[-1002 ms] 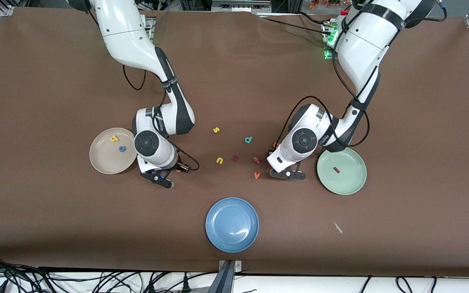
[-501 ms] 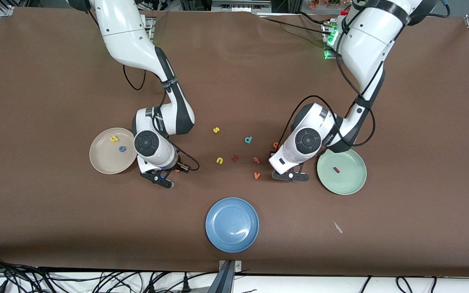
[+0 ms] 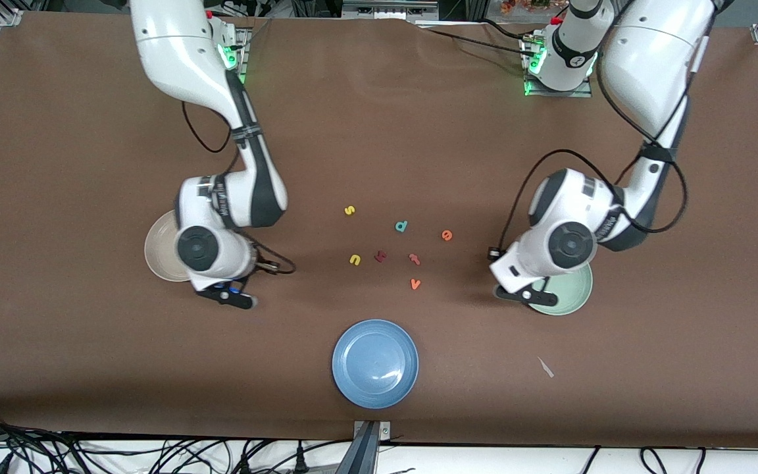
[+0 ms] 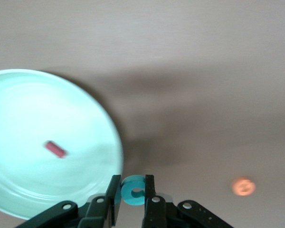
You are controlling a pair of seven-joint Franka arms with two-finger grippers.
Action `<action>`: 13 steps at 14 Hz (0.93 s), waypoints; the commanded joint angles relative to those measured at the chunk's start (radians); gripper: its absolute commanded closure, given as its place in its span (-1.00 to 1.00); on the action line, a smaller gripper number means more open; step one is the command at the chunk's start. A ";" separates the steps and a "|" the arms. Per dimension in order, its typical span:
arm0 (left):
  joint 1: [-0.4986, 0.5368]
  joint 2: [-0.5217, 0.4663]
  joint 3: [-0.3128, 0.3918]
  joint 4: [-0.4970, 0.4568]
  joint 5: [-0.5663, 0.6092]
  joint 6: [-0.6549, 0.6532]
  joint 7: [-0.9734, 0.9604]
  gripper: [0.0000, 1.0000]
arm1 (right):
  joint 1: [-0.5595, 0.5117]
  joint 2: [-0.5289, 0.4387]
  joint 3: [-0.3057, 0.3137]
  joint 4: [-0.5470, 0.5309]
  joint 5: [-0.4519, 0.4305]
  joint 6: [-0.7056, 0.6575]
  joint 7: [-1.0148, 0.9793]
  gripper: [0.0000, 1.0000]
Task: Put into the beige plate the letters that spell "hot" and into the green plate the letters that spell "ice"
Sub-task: 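Place the f on the white plate while the left gripper places the c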
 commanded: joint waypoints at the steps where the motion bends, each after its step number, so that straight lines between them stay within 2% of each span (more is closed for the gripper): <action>1: 0.022 0.016 -0.008 -0.014 0.107 0.005 0.027 0.88 | 0.002 -0.156 -0.025 -0.197 -0.017 0.016 -0.116 1.00; 4: 0.021 0.050 -0.010 -0.022 0.117 0.033 0.019 0.79 | 0.002 -0.266 -0.065 -0.366 -0.022 0.065 -0.234 1.00; 5: 0.016 0.059 -0.010 -0.021 0.117 0.042 0.018 0.73 | 0.002 -0.305 -0.072 -0.446 -0.023 0.135 -0.273 1.00; 6: 0.016 0.061 -0.010 -0.021 0.115 0.042 0.018 0.51 | 0.002 -0.328 -0.077 -0.524 -0.023 0.225 -0.323 1.00; 7: 0.019 0.058 -0.010 -0.021 0.115 0.041 0.016 -0.58 | 0.002 -0.333 -0.077 -0.579 -0.022 0.301 -0.352 1.00; 8: 0.025 0.056 -0.010 -0.021 0.115 0.036 0.021 -1.00 | 0.000 -0.331 -0.076 -0.600 -0.020 0.339 -0.357 0.75; 9: 0.027 0.050 -0.010 -0.021 0.115 0.028 0.022 -1.00 | 0.002 -0.328 -0.076 -0.598 -0.017 0.341 -0.342 -0.55; 10: 0.027 0.041 -0.010 -0.021 0.115 0.024 0.018 -1.00 | 0.002 -0.331 -0.076 -0.589 -0.017 0.334 -0.328 -1.00; 13: 0.012 -0.004 -0.025 -0.017 0.109 -0.005 0.012 -1.00 | 0.002 -0.336 -0.077 -0.522 -0.016 0.239 -0.284 -1.00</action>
